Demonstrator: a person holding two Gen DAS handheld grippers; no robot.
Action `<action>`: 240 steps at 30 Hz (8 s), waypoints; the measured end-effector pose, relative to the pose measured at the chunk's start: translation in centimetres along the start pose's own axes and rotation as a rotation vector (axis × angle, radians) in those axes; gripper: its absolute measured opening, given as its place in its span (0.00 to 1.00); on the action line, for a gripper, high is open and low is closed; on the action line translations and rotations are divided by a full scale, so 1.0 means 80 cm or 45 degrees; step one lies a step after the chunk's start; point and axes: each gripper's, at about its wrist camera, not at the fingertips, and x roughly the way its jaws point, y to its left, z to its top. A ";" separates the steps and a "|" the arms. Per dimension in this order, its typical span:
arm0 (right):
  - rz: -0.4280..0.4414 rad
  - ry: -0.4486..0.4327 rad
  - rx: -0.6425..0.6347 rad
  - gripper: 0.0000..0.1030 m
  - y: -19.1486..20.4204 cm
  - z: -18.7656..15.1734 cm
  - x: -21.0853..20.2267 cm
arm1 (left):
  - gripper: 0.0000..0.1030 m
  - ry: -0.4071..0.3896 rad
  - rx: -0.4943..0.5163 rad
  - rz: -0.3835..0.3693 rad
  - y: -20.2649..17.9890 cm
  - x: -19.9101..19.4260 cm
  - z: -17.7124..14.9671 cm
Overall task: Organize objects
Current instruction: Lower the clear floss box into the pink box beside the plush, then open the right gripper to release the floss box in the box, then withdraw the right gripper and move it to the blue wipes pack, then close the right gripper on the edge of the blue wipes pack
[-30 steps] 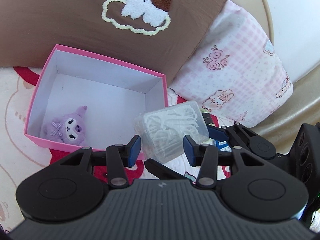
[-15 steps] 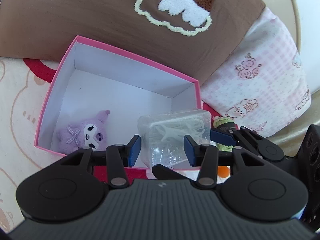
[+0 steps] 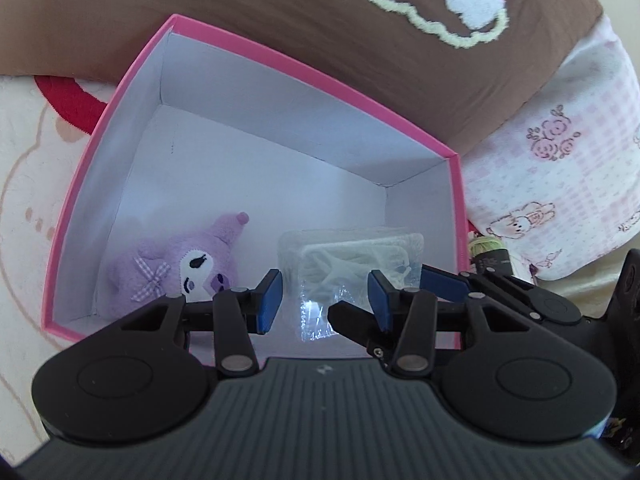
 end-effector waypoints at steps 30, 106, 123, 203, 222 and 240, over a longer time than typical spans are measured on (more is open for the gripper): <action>0.028 0.162 0.289 0.54 -0.028 -0.033 0.057 | 0.32 0.106 0.098 0.211 0.007 0.054 -0.007; -0.050 -0.054 -0.125 0.71 0.014 -0.122 -0.222 | 0.87 -0.108 0.450 0.385 -0.148 -0.155 -0.140; -0.133 0.016 -0.157 0.82 -0.004 -0.173 -0.260 | 0.87 -0.049 0.551 0.362 -0.198 -0.168 -0.195; -0.495 -0.073 -0.073 0.77 -0.401 -0.253 -0.243 | 0.86 0.072 0.649 0.067 -0.416 0.214 -0.196; -0.466 0.010 0.408 0.72 -0.506 -0.257 -0.174 | 0.74 0.090 0.466 0.038 -0.420 0.306 -0.194; -0.387 0.078 0.351 0.56 -0.489 -0.249 -0.157 | 0.44 0.057 0.461 0.018 -0.418 0.343 -0.201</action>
